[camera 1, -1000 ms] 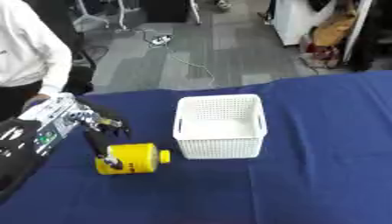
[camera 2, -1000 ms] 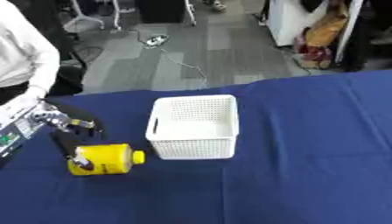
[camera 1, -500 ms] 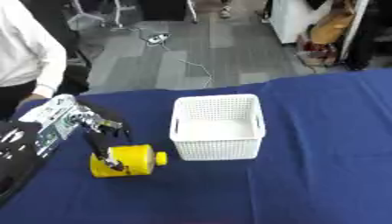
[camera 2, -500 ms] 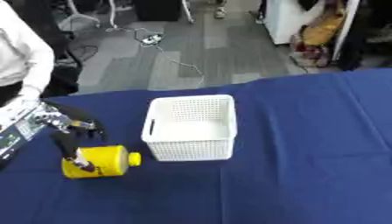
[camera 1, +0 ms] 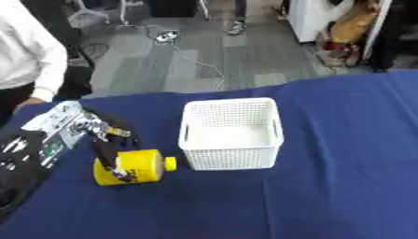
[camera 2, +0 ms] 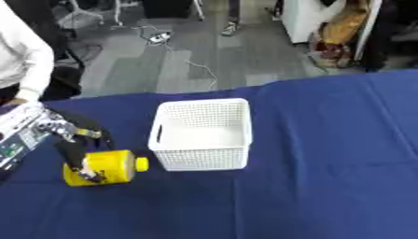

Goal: Pick up objects on the table and place them in the box.

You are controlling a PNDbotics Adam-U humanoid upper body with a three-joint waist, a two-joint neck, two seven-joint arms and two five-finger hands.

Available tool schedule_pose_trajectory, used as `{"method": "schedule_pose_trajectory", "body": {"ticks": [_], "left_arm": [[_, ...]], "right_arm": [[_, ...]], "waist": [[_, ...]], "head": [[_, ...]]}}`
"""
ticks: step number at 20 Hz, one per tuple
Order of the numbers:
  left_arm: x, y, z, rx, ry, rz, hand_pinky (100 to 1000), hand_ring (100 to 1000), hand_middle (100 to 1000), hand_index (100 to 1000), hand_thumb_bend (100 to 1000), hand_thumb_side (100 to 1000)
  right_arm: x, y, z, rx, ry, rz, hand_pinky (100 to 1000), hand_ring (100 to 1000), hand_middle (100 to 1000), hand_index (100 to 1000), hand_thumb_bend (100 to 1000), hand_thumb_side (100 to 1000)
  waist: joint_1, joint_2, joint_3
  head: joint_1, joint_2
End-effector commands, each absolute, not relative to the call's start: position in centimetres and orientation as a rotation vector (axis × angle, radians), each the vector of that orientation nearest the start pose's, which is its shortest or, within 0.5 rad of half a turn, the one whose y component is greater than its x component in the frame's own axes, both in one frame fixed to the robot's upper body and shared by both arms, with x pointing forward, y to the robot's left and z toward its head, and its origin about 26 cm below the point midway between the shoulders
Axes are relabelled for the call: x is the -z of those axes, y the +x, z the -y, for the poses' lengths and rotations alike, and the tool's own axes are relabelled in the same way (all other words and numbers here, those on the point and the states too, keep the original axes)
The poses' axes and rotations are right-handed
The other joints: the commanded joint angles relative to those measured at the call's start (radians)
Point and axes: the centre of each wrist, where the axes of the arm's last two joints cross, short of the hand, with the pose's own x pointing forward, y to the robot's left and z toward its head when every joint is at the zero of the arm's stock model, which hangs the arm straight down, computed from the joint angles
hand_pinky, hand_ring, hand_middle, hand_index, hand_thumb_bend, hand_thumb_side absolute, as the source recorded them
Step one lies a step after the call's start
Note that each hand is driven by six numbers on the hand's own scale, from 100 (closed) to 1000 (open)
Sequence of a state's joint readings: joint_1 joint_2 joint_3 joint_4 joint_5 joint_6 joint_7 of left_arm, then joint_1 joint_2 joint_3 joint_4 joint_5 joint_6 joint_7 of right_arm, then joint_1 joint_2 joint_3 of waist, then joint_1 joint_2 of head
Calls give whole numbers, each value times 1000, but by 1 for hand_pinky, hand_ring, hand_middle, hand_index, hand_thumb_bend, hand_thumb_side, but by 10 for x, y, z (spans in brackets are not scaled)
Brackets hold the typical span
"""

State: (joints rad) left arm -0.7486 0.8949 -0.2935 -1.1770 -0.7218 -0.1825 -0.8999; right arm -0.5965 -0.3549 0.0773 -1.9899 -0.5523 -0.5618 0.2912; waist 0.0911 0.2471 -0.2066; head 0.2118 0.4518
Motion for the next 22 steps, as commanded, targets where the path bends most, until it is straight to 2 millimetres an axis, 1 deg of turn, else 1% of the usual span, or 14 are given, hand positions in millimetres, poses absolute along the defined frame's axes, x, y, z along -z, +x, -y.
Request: {"method": "schedule_pose_trajectory", "body": {"ticks": [1, 8, 16, 20, 21, 22], "left_arm": [[-256, 406, -412, 1744, 821, 674, 751, 826, 911, 910, 565, 494], [-254, 407, -411, 1751, 822, 665, 750, 825, 911, 913, 575, 495], [-246, 408, -414, 1747, 807, 642, 749, 825, 910, 914, 582, 494], [-241, 409, -414, 1756, 805, 627, 742, 819, 908, 914, 595, 491], [-241, 409, -413, 1761, 810, 619, 752, 822, 908, 913, 630, 478], [-240, 409, -413, 1767, 817, 608, 752, 822, 908, 913, 626, 480]], "right_arm": [[-289, 310, 213, 594, -824, -2977, 376, 437, 596, 786, 100, 1000], [-290, 310, 213, 598, -825, -2974, 377, 437, 596, 786, 100, 1000], [-291, 310, 212, 598, -830, -2967, 378, 438, 597, 787, 100, 1000], [-291, 310, 211, 599, -834, -2967, 379, 438, 597, 790, 100, 1000], [-291, 310, 211, 600, -835, -2967, 379, 438, 597, 790, 100, 1000], [-291, 310, 211, 600, -836, -2967, 379, 438, 597, 790, 100, 1000]], "waist": [[-3, -13, 0], [-3, -9, -2], [-4, -3, -9], [-4, -1, -8], [-5, -1, -8], [-5, 0, -8]], "head": [[11, -19], [13, -21], [18, -27], [19, -31], [19, -30], [20, -30]]}}
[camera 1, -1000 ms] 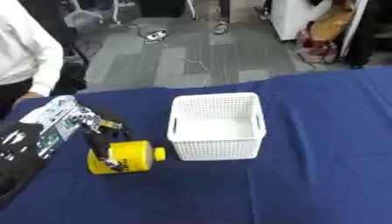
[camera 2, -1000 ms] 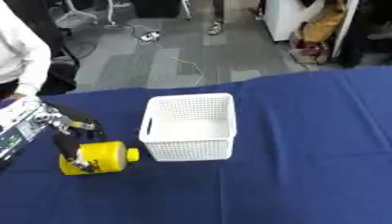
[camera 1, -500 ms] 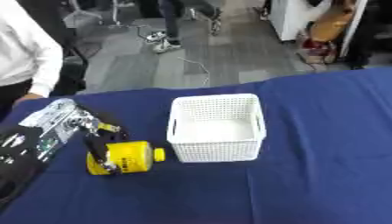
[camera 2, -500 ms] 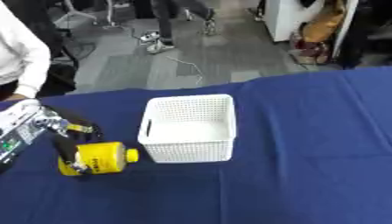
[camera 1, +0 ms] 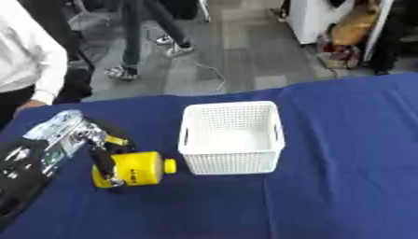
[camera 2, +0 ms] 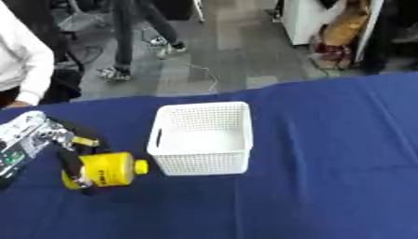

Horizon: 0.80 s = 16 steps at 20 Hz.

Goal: Pick up objects on the table and place them in the box.

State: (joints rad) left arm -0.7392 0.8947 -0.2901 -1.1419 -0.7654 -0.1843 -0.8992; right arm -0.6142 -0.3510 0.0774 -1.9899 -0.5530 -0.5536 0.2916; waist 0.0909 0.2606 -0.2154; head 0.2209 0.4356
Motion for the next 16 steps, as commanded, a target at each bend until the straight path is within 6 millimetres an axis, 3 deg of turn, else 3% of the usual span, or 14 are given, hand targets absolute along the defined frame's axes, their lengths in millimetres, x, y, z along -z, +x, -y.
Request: {"method": "schedule_pose_trajectory", "body": {"ticks": [1, 8, 16], "left_arm": [[-239, 409, -413, 1772, 823, 599, 752, 821, 903, 913, 649, 469], [-239, 410, -408, 1813, 847, 587, 690, 767, 842, 902, 653, 460], [-240, 409, -406, 1842, 886, 552, 691, 754, 830, 898, 650, 460]], "right_arm": [[-291, 310, 211, 600, -836, -2966, 379, 438, 597, 790, 100, 1000], [-292, 310, 210, 599, -838, -2963, 379, 438, 597, 789, 100, 1000], [-292, 310, 210, 599, -841, -2962, 379, 438, 597, 790, 100, 1000]], "waist": [[-5, -13, 1], [-3, -12, -4], [-4, -12, -4]], "head": [[10, -13], [9, -14], [8, -15]]}}
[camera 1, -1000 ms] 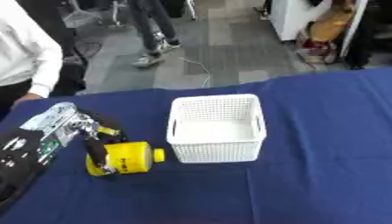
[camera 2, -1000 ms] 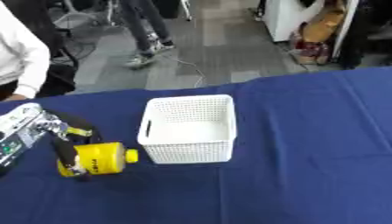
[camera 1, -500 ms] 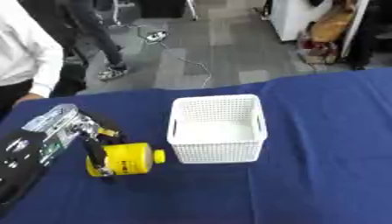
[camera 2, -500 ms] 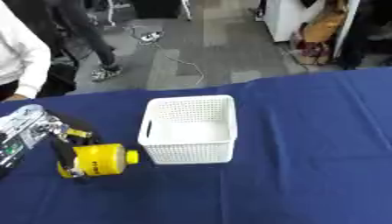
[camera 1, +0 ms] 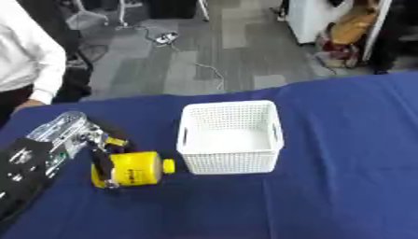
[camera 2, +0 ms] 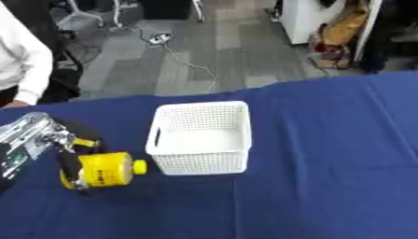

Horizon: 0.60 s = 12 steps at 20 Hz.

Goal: Pick up objects on the table and place them in the box.

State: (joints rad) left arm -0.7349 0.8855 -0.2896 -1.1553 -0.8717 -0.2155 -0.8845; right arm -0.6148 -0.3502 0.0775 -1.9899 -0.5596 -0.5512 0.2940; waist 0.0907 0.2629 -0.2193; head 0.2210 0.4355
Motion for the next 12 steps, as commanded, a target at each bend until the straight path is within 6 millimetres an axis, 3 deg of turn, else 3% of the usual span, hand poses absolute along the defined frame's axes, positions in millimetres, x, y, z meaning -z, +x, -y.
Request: {"method": "schedule_pose_trajectory", "body": {"ticks": [1, 5, 10, 12], "left_arm": [[-240, 409, -406, 1842, 888, 548, 694, 754, 828, 895, 651, 458], [-237, 410, -406, 1849, 895, 532, 684, 748, 799, 872, 625, 459], [-241, 408, -403, 1860, 909, 550, 602, 645, 667, 763, 589, 448], [-243, 407, -401, 1860, 913, 563, 546, 593, 616, 713, 523, 468]], "right_arm": [[-292, 310, 210, 599, -841, -2962, 379, 438, 597, 790, 100, 1000], [-292, 310, 210, 598, -842, -2961, 380, 439, 597, 790, 100, 1000], [-292, 310, 210, 602, -842, -2961, 380, 439, 597, 792, 100, 1000], [-292, 310, 210, 604, -842, -2961, 380, 439, 596, 792, 100, 1000]], "waist": [[-4, -14, 0], [-5, -14, 0], [-6, -13, 1], [-6, -14, 2]], "head": [[8, -16], [6, -17], [7, -17], [7, -16]]}}
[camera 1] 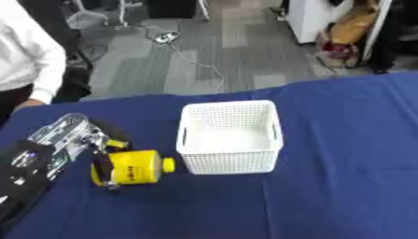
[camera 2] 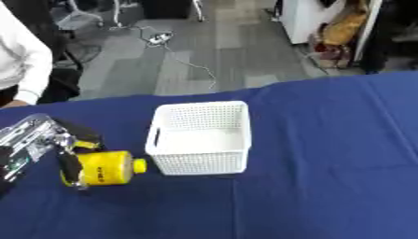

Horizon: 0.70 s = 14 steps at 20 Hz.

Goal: Pick up objects on the table and place them in the box.

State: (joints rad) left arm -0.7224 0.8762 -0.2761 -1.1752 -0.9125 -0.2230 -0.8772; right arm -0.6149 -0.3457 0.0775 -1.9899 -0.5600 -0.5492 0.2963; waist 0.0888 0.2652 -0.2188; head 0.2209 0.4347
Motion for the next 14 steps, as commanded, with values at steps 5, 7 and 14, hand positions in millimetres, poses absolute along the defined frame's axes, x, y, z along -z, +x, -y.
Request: {"method": "schedule_pose_trajectory", "body": {"ticks": [5, 7, 14], "left_arm": [[-247, 406, -400, 1824, 913, 592, 470, 516, 524, 519, 148, 623], [-248, 406, -400, 1802, 912, 601, 364, 402, 403, 409, 100, 757], [-244, 406, -402, 1717, 861, 636, 100, 100, 100, 160, 100, 652]], "right_arm": [[-292, 310, 210, 613, -841, -2961, 381, 439, 595, 795, 100, 1000], [-292, 310, 210, 616, -840, -2962, 381, 439, 595, 795, 100, 1000], [-292, 310, 211, 618, -840, -2963, 381, 439, 595, 795, 100, 1000]], "waist": [[-4, -16, 2], [-4, -17, 2], [-4, -18, 3]], "head": [[8, -15], [8, -13], [8, -11]]}}
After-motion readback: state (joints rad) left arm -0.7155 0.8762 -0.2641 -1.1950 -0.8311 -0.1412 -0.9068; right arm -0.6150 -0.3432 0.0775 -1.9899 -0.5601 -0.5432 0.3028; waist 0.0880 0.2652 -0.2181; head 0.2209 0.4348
